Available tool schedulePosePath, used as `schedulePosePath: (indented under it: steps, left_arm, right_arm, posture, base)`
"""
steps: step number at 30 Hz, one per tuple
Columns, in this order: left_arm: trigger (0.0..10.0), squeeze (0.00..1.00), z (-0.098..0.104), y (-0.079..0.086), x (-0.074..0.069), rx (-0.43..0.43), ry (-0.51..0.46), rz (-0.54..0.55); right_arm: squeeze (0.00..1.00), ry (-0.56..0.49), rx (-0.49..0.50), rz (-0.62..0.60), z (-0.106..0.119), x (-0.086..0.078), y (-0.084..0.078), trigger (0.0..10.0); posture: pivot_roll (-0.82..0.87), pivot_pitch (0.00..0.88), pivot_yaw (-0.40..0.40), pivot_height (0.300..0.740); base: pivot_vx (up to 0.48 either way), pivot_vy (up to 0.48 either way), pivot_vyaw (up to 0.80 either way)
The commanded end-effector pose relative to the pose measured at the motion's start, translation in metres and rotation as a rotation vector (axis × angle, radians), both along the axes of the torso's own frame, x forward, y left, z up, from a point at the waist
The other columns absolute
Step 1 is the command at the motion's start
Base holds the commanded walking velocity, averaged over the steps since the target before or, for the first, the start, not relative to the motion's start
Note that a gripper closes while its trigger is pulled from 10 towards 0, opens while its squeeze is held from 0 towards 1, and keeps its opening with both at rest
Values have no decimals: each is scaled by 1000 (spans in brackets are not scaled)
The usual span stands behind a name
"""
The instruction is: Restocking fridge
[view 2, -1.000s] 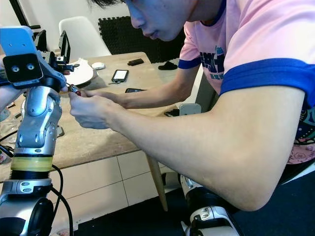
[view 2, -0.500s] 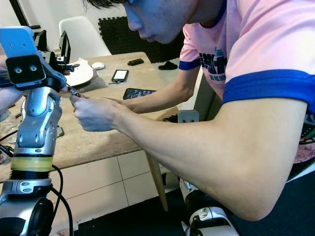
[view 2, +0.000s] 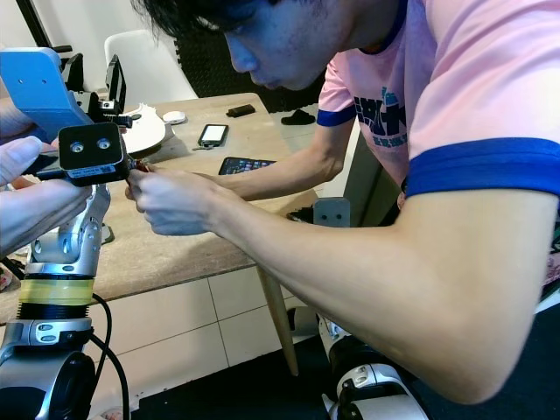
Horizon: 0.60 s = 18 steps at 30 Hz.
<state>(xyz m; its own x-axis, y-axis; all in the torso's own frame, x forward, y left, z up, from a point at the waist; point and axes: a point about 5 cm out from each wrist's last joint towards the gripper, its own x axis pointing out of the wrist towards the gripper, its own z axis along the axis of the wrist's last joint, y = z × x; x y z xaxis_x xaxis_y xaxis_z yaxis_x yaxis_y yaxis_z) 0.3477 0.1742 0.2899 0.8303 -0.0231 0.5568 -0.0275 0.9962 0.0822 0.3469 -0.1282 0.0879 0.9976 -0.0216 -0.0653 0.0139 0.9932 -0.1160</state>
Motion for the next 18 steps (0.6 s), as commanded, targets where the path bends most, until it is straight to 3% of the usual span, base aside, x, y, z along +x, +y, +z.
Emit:
schedulePosePath:
  steps: [1,18]
  left_arm:
    - [10000,0,-4,-3,1,28,23,-3]
    - [10000,0,-4,-2,2,28,23,-3]
  right_arm:
    - [0,2,1,-8,-1,0,-1,10000]
    - [0,8,-1,-15,-4,1,-1,10000]
  posture:
    - [33,0,33,740]
    - [30,0,39,740]
  base:
    - [0,0,0]
    - [0,0,0]
